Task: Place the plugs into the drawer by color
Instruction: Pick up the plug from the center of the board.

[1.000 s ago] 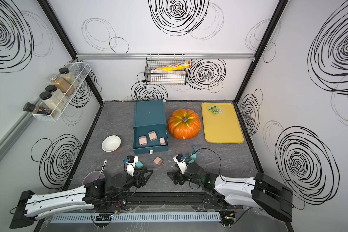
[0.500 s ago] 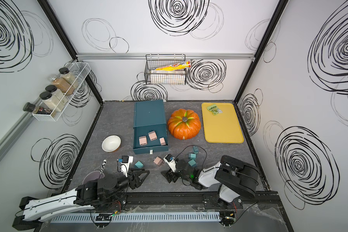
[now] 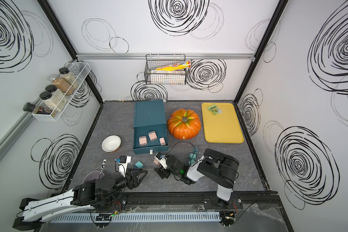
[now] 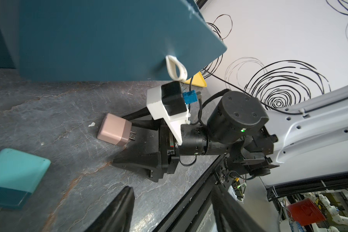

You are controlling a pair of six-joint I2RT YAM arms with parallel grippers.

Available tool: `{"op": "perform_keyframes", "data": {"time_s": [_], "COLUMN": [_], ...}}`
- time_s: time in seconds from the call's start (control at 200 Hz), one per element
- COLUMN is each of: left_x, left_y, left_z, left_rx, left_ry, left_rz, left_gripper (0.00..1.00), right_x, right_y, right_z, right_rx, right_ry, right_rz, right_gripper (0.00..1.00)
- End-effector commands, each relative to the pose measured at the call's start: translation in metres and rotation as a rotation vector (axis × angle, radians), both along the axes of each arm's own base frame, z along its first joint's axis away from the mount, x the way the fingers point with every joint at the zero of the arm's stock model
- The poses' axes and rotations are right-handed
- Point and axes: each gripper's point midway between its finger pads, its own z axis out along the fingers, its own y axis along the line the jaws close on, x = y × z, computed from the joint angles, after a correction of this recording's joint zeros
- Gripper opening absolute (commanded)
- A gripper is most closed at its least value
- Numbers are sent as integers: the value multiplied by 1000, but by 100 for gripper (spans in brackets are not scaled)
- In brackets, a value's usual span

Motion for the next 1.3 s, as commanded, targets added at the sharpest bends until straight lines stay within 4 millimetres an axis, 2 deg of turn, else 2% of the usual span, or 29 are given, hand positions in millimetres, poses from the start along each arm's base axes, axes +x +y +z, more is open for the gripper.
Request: {"op": "perform_keyframes", "data": {"time_s": [0.0, 0.19, 0.275, 0.325, 0.496, 0.541, 0.616, 0.776, 0.931, 1.021, 1.181, 1.292], "left_x": [2, 2, 2, 2, 1, 0, 0, -3, -3, -4, -4, -1], "left_y": [5, 5, 4, 4, 3, 3, 3, 1, 2, 4, 4, 5], "left_z": [14, 16, 15, 15, 15, 15, 16, 20, 9, 7, 11, 13], "left_rx": [-35, -37, -40, -39, -42, -43, -42, -49, -29, -26, -46, -34], "left_ry": [-18, -23, -22, -24, -20, -18, -18, -20, 2, 13, 12, 11], "left_rz": [21, 22, 20, 19, 7, 6, 3, -16, -12, -8, -9, 8], "left_gripper": [68, 68, 69, 70, 71, 71, 71, 70, 70, 70, 70, 70], "right_x": [2, 8, 8, 8, 7, 4, -5, -38, -66, -79, -90, -86], "right_y": [-3, -10, -10, -9, -5, -6, -9, -10, -13, -18, -25, -26], "right_z": [-21, -29, -33, -35, -42, -42, -35, -1, 30, 57, 124, 176], "right_rx": [-82, -104, -108, -113, -113, -105, -77, 18, 70, 133, 256, 311], "right_ry": [-2, -20, -17, -8, 13, 21, 25, 30, 123, 177, 195, 153], "right_rz": [-3, -44, -48, -48, -51, -47, -46, -15, 19, 42, 77, 71], "right_gripper": [81, 70, 51, 44, 37, 30, 25, 21, 19, 18, 19, 19]}}
